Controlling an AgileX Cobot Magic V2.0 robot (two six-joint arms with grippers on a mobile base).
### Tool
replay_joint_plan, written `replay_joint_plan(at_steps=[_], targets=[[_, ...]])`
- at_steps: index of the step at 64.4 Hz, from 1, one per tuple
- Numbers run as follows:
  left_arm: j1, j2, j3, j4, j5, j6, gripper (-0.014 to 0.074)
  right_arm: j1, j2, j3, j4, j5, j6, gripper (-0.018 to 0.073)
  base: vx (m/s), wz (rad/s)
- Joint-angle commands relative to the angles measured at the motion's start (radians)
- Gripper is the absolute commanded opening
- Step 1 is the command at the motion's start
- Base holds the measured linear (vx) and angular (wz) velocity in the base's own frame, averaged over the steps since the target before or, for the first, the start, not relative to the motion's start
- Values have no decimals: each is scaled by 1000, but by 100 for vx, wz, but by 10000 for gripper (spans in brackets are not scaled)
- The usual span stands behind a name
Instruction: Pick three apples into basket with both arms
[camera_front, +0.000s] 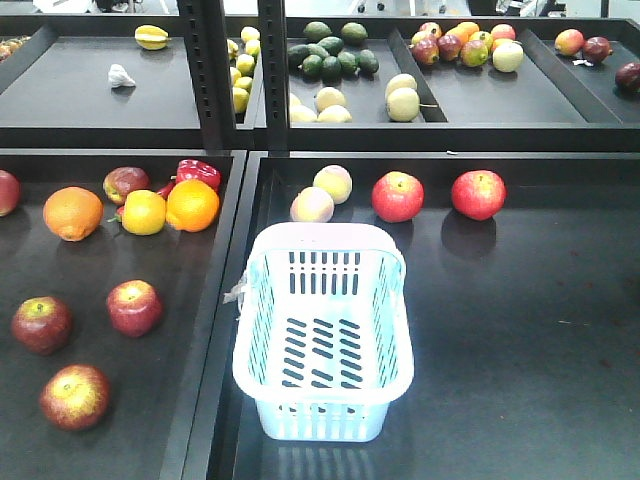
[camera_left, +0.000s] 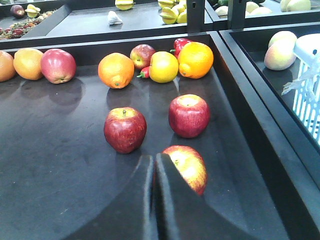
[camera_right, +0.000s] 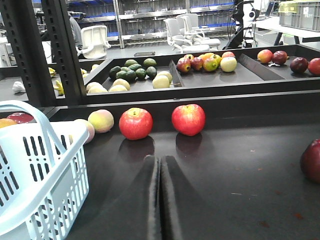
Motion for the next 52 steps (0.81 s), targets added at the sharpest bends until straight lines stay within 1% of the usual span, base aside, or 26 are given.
replay_joint_plan(at_steps=[1, 52], targets=[[-1, -22, 27, 1, -68, -7, -7, -1, -8, 10, -2, -75, -2, -3, 1, 2], [-1, -22, 27, 1, -68, -7, -7, -1, -8, 10, -2, -75, -2, -3, 0, 0]])
